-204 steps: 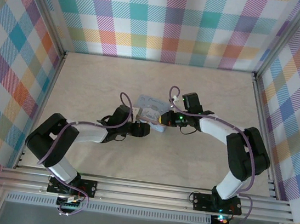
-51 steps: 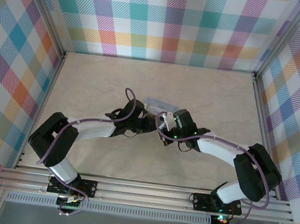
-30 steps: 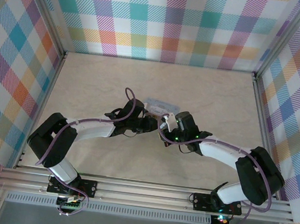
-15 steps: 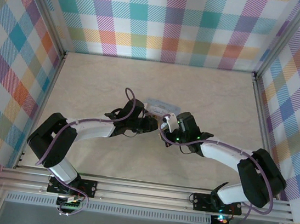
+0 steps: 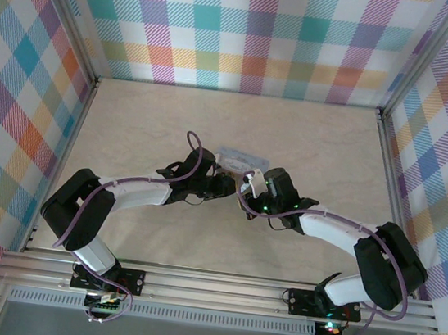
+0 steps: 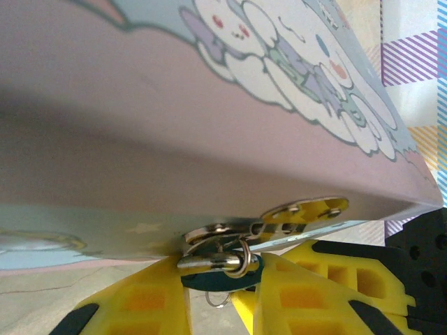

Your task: Unlock a padlock with a key

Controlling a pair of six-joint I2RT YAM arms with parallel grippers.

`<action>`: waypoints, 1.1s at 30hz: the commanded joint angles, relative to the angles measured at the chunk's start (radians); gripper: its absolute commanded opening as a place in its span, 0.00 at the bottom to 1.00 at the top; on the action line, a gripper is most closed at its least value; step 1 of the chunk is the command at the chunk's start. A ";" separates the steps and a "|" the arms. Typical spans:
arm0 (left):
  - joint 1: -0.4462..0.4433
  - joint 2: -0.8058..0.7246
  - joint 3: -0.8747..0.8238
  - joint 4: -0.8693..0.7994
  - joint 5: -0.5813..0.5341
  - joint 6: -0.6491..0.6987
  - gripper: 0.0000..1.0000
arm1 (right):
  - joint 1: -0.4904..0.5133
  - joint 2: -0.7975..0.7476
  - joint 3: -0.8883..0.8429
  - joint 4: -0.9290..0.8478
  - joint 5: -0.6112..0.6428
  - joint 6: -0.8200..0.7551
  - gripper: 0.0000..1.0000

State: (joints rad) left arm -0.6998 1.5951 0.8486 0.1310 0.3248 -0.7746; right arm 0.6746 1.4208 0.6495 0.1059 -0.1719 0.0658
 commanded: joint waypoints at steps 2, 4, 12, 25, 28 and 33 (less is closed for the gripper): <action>-0.010 -0.030 0.043 0.016 0.040 0.001 0.14 | -0.006 0.013 0.030 0.074 -0.003 -0.005 0.00; -0.011 -0.027 0.043 0.016 0.042 0.000 0.14 | -0.007 0.016 0.035 0.079 -0.005 -0.002 0.00; -0.010 -0.023 0.047 0.015 0.044 0.000 0.14 | -0.010 0.032 0.050 0.101 -0.011 0.006 0.00; -0.010 -0.018 0.050 0.019 0.047 -0.006 0.14 | -0.043 0.017 0.029 0.120 -0.066 0.028 0.00; -0.009 -0.015 0.049 0.021 0.053 -0.009 0.14 | -0.043 0.025 0.034 0.132 -0.078 0.040 0.00; -0.011 -0.014 0.039 0.028 0.038 -0.008 0.14 | -0.053 0.019 0.048 0.127 -0.123 0.061 0.00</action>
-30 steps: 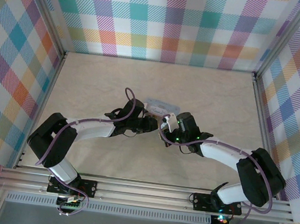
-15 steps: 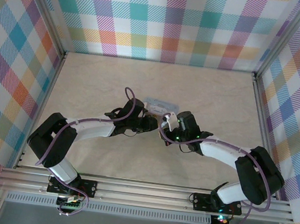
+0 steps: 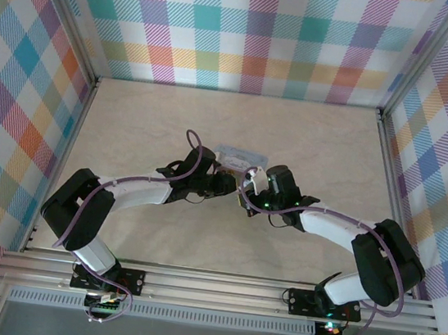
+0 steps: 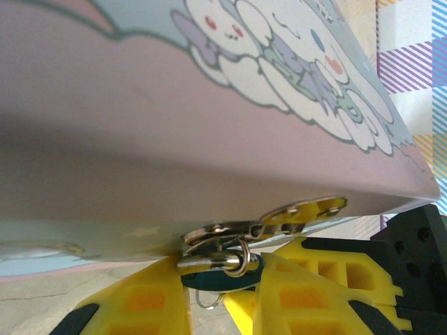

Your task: Unlock a padlock with a key

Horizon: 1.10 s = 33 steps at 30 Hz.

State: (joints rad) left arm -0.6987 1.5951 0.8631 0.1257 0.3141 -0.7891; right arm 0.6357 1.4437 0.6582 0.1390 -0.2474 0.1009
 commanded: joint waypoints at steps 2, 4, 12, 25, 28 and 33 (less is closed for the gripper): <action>-0.012 -0.012 0.024 0.038 0.048 0.009 0.14 | -0.016 0.001 0.043 0.088 -0.059 0.030 0.00; -0.012 -0.012 0.020 0.043 0.045 0.009 0.14 | -0.017 0.004 0.041 0.086 -0.059 0.034 0.00; -0.012 -0.013 0.010 0.045 0.041 0.014 0.14 | -0.038 0.005 0.051 0.061 -0.082 0.053 0.00; -0.012 -0.012 0.021 0.045 0.072 0.011 0.14 | -0.053 0.023 0.069 0.008 -0.033 -0.021 0.00; -0.011 -0.014 0.021 0.043 0.076 0.011 0.14 | -0.054 0.026 0.072 0.009 -0.024 -0.046 0.00; -0.012 -0.016 0.025 0.035 0.085 0.017 0.14 | -0.056 0.027 0.062 0.029 -0.016 -0.089 0.00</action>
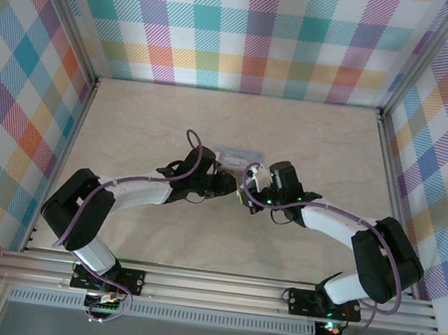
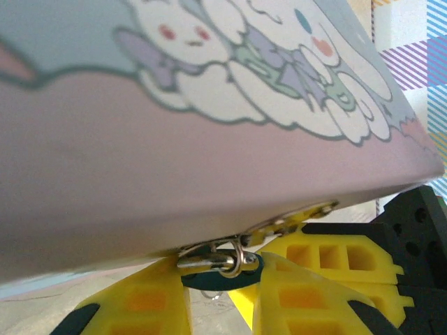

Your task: Unlock a padlock with a key

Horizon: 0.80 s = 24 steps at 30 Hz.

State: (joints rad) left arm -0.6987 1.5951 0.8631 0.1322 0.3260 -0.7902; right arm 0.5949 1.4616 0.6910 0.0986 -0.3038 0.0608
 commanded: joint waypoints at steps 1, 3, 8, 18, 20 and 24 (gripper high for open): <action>-0.012 -0.017 0.028 0.027 0.074 0.021 0.14 | -0.015 0.008 0.026 0.073 0.046 -0.056 0.00; -0.012 -0.017 0.029 0.026 0.077 0.023 0.14 | -0.018 0.001 0.016 0.083 0.039 -0.065 0.00; -0.012 -0.012 0.031 0.023 0.086 0.026 0.14 | -0.028 -0.007 0.007 0.094 0.022 -0.059 0.00; -0.012 0.002 0.030 0.036 0.072 0.017 0.14 | -0.027 0.030 -0.003 0.207 -0.039 0.056 0.00; -0.010 0.009 0.028 0.044 0.070 0.011 0.14 | -0.027 0.047 -0.010 0.213 -0.037 0.072 0.00; -0.007 0.027 0.018 0.067 0.064 0.005 0.14 | -0.027 0.098 -0.030 0.227 -0.023 0.099 0.00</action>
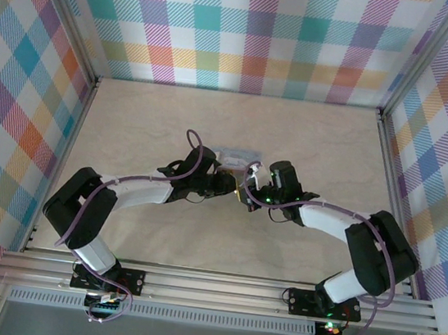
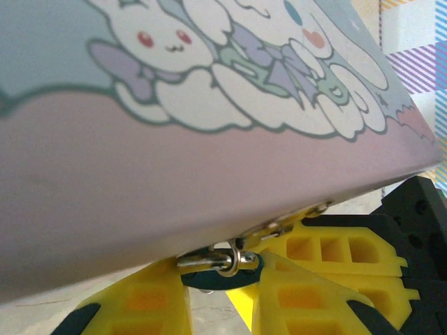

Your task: Unlock a padlock with a key

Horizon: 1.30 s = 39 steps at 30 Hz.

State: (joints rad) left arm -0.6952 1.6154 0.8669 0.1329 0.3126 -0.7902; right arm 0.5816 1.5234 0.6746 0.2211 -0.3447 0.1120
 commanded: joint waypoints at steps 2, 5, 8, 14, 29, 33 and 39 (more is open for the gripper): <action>-0.006 0.019 0.010 0.080 0.078 0.001 0.14 | -0.011 0.058 -0.019 0.117 0.019 0.071 0.00; -0.002 0.040 0.006 0.101 0.081 -0.006 0.14 | -0.008 0.081 -0.027 0.136 0.029 0.108 0.00; -0.001 0.059 -0.001 0.123 0.083 -0.013 0.15 | 0.004 0.097 -0.034 0.138 0.027 0.141 0.00; 0.014 0.067 -0.027 0.155 0.072 -0.021 0.25 | 0.022 0.127 -0.059 0.155 0.042 0.194 0.00; 0.074 -0.098 -0.179 0.215 -0.032 -0.061 0.59 | 0.027 0.118 0.003 0.026 0.005 0.280 0.00; 0.075 -0.075 -0.219 0.329 0.002 -0.111 0.57 | 0.027 0.100 0.007 0.038 -0.033 0.360 0.00; 0.073 -0.028 -0.246 0.430 0.037 -0.165 0.52 | 0.027 0.077 0.020 0.040 -0.066 0.451 0.00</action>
State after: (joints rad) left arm -0.6247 1.5658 0.6415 0.4622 0.3225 -0.9123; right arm 0.6056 1.6348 0.6586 0.2676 -0.3660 0.4927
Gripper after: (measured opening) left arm 0.526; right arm 0.053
